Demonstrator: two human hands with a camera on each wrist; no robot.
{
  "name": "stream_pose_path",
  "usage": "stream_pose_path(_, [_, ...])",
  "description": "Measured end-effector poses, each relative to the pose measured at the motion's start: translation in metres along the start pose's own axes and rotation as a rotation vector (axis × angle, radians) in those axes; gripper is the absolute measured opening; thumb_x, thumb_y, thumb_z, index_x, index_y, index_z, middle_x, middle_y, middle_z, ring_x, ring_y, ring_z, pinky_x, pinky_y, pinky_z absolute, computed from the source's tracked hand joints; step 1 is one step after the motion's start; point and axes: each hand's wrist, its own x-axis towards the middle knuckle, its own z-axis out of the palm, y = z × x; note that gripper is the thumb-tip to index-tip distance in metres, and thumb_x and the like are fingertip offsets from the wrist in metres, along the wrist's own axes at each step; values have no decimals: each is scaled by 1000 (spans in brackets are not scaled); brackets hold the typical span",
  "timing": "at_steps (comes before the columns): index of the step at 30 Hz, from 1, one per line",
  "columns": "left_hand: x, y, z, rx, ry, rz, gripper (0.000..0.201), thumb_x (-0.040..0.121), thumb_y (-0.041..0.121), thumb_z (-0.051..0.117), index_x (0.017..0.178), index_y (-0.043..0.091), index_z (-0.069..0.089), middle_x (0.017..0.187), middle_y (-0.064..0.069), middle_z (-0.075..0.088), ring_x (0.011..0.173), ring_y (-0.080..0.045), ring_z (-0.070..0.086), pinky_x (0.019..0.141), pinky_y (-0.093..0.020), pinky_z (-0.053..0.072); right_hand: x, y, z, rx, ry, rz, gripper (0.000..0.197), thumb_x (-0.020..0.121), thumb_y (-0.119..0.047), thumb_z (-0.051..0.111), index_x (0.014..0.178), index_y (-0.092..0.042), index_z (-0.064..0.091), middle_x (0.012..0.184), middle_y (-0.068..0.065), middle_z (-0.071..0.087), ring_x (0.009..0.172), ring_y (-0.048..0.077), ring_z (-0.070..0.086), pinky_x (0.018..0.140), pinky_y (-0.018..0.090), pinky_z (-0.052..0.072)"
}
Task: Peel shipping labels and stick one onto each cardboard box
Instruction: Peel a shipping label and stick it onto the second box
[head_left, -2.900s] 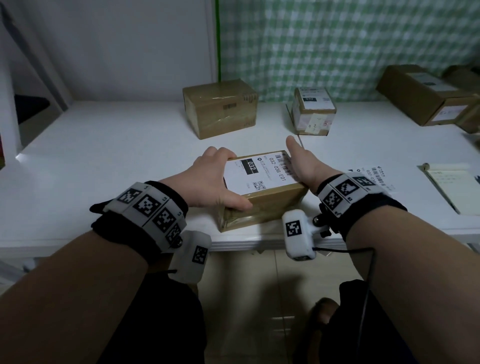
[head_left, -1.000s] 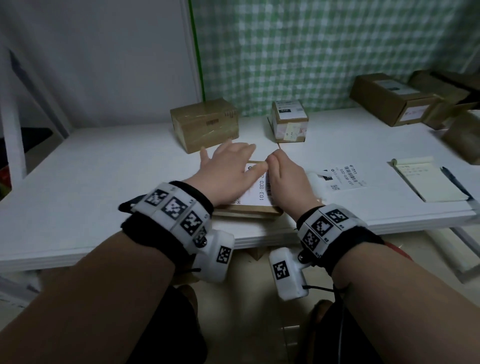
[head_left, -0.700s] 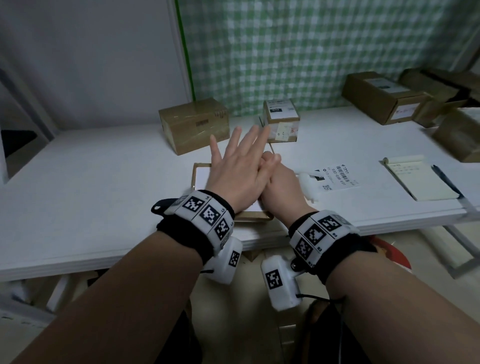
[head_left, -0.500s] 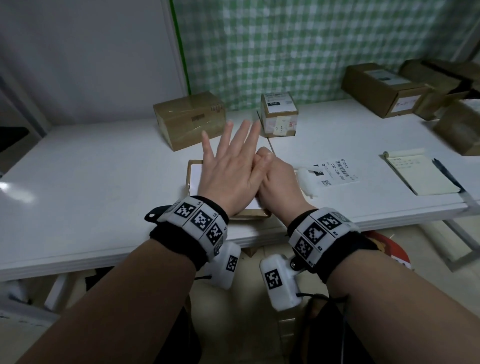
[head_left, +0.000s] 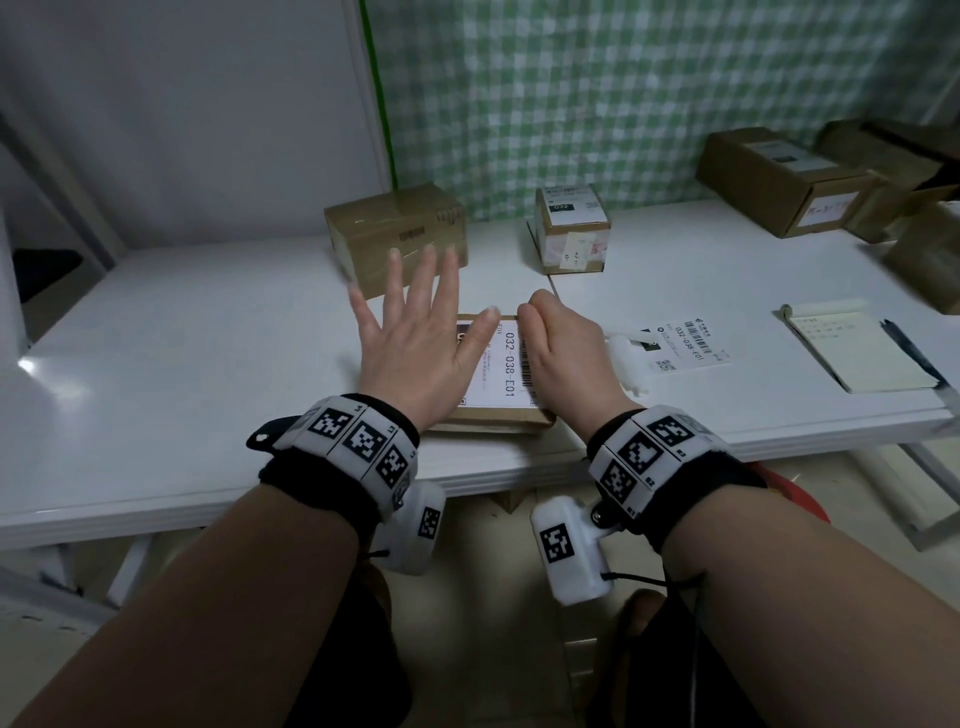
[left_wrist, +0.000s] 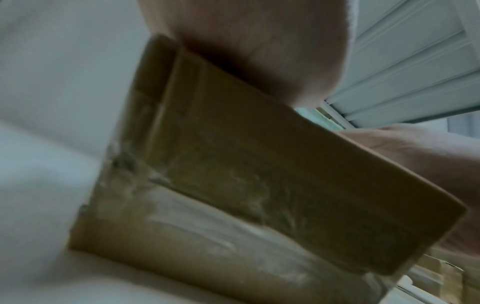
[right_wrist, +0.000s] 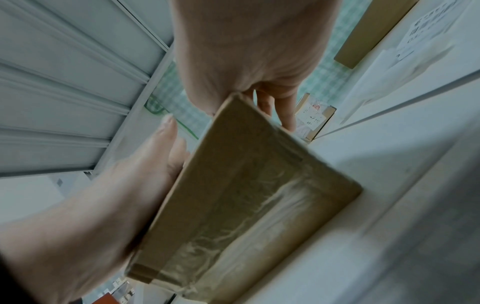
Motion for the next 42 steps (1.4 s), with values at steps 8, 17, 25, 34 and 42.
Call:
stream_pose_path(8, [-1, -13, -10, -12, -71, -245, 84, 87, 69, -1, 149, 14, -13, 158, -4, -19, 143, -22, -25, 110, -57, -19, 4, -2, 0, -42, -21, 48, 27, 101, -24, 31, 79, -11, 39, 62, -4, 41, 68, 25, 44, 59, 30, 20])
stream_pose_path(17, [-8, 39, 9, -6, 39, 104, 81, 82, 65, -12, 151, 24, 0, 161, 1, -5, 145, -20, -18, 110, -55, -16, 4, -3, 2, -261, -118, -22, 16, 92, -16, 45, 78, -12, 39, 74, -6, 35, 57, 14, 31, 49, 28, 16])
stream_pose_path(25, [-10, 23, 11, 31, 37, 101, 74, 87, 66, -1, 150, 27, -5, 160, 1, -5, 145, -21, -17, 113, -54, -12, 2, -2, 2, 49, -28, 76, 29, 99, -21, 36, 70, -17, 35, 62, -3, 44, 57, 10, 39, 50, 20, 28])
stream_pose_path(34, [-10, 7, 9, -5, 39, 48, 79, 83, 67, -3, 150, 27, -6, 161, 0, -4, 146, -22, -16, 113, -56, -10, 3, -2, 4, -42, -27, 33, 27, 100, -20, 32, 77, -9, 39, 62, -4, 38, 57, 14, 38, 58, 29, 19])
stream_pose_path(42, [-8, -9, 11, -42, 31, 1, 78, 85, 68, 0, 150, 25, -9, 161, -2, -2, 145, -23, -17, 112, -55, -11, 5, -6, 3, -26, -31, 95, 26, 101, -22, 32, 78, -10, 37, 61, -1, 41, 66, 26, 42, 61, 32, 24])
